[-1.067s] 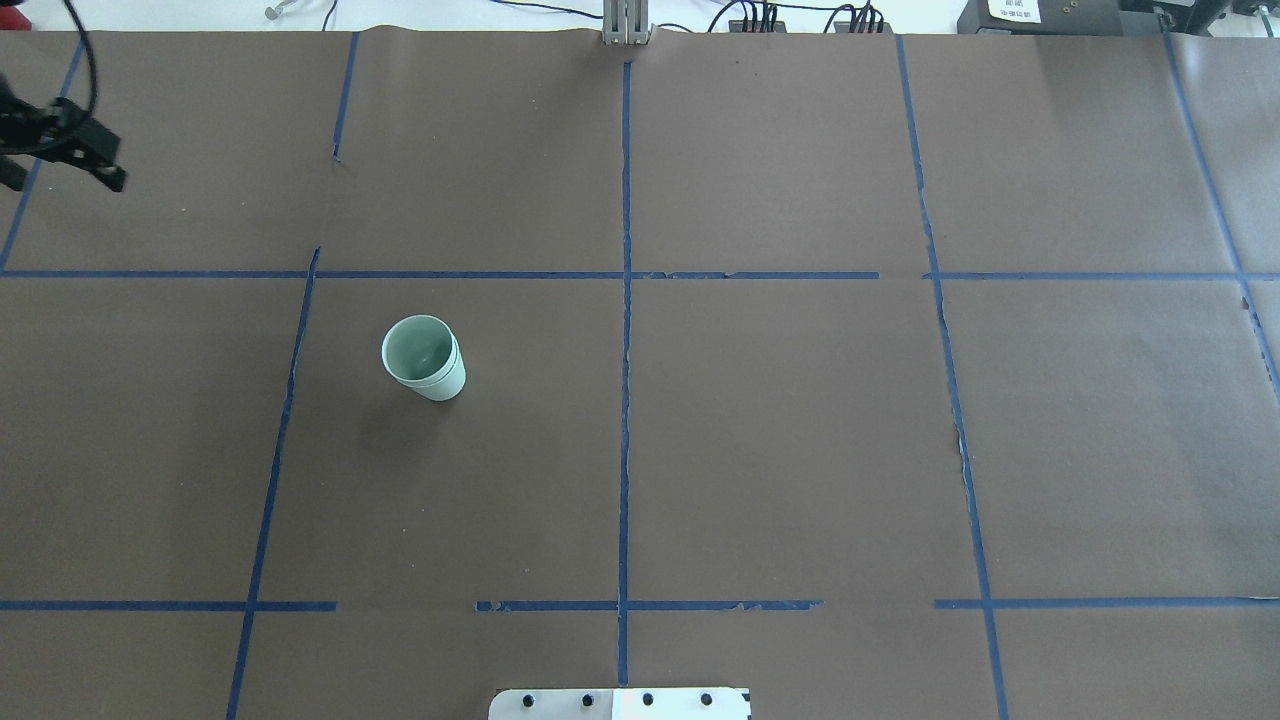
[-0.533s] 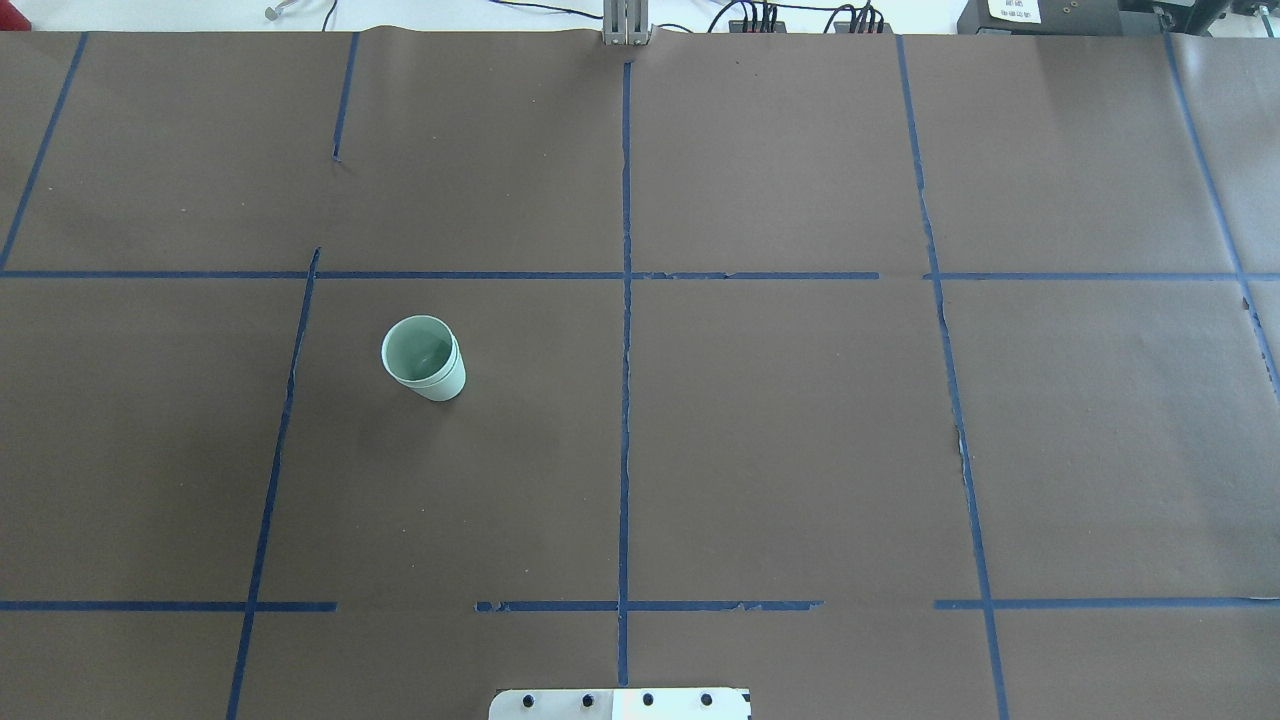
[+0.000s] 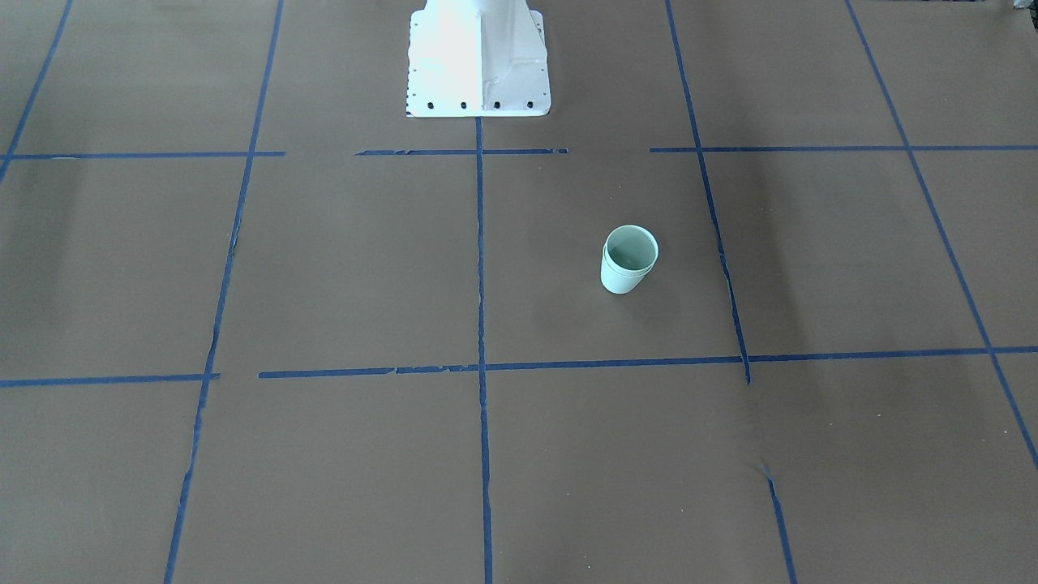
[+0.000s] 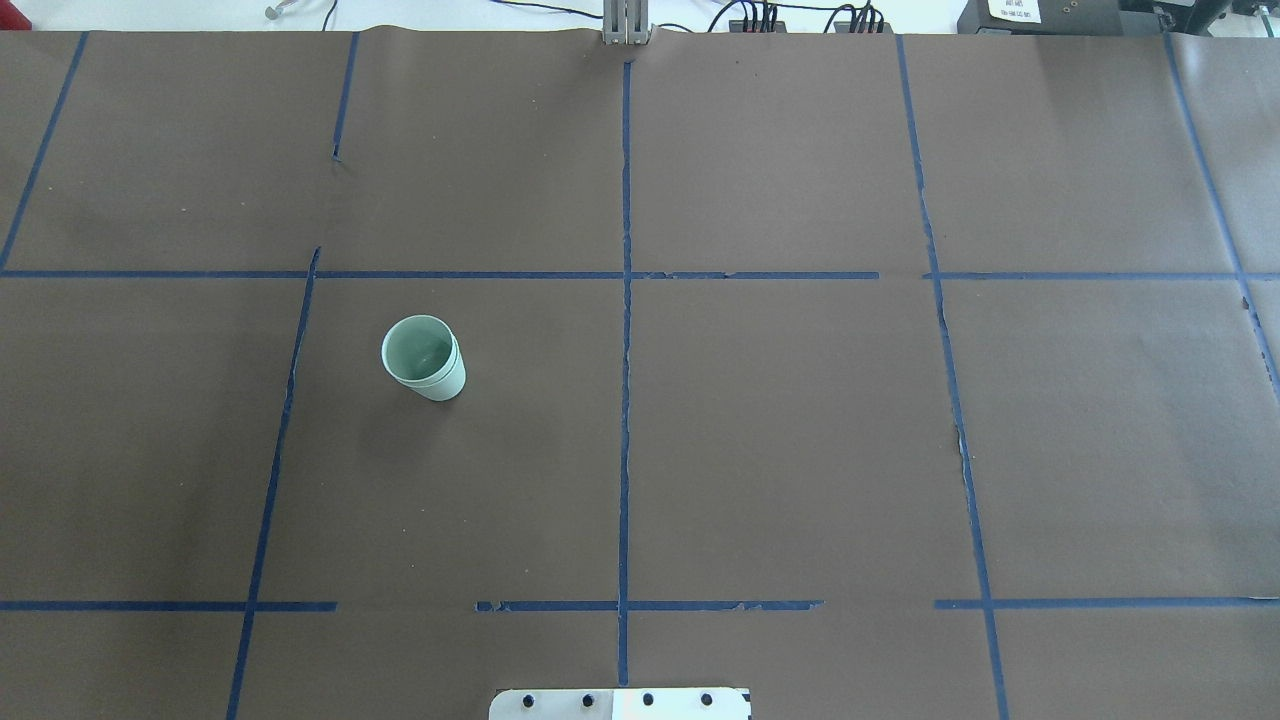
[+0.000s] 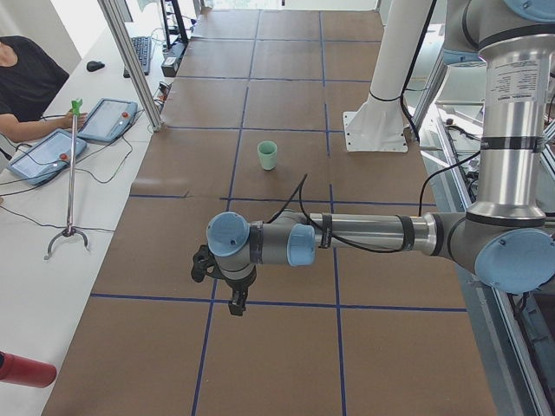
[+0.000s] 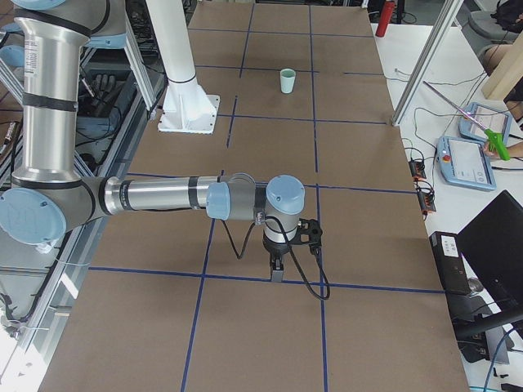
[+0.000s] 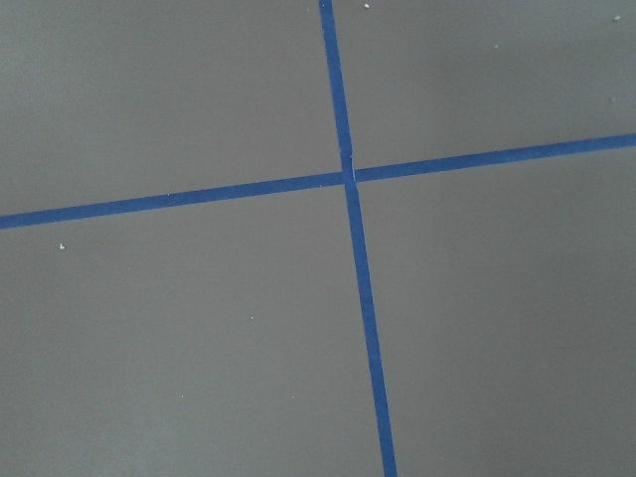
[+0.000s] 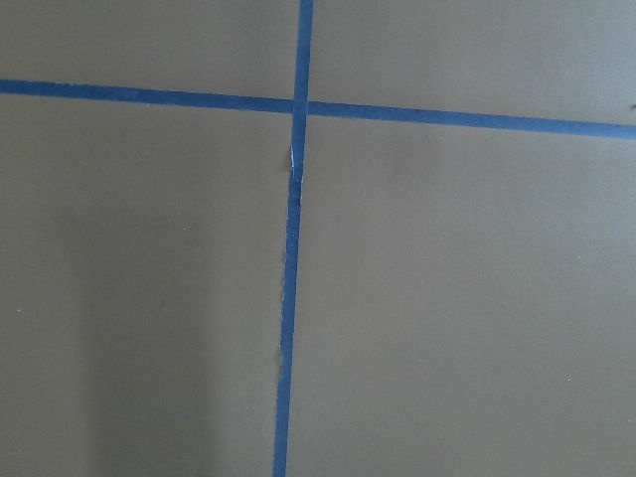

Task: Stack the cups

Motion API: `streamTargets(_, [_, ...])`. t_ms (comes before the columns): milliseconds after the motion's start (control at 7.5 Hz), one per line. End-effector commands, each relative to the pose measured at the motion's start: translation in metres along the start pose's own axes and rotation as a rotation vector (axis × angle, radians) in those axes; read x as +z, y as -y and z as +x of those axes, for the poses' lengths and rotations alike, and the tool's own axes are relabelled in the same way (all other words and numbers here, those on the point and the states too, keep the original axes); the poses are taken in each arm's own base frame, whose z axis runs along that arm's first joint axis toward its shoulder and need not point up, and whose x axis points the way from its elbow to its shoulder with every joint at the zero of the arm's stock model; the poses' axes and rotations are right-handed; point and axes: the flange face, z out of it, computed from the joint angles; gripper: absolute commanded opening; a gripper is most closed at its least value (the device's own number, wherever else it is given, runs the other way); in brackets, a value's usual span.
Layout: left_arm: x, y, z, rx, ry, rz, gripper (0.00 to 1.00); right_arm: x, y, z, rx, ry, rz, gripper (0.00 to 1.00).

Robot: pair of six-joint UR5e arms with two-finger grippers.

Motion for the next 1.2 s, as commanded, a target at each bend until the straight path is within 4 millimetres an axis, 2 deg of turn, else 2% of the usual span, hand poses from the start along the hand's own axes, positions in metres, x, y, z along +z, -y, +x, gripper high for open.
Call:
streamTargets(0, [-0.0018,-0.0002,-0.0016,-0.001,0.011,0.004,1.0,0.0001,0.0,0.0001,0.0,0.0,0.0,1.0])
streamTargets(1067, [0.0006,-0.0037,-0.0108,-0.031,0.046,-0.022,1.0,0.0002,-0.0001,0.0002,0.001,0.0,-0.001,1.0])
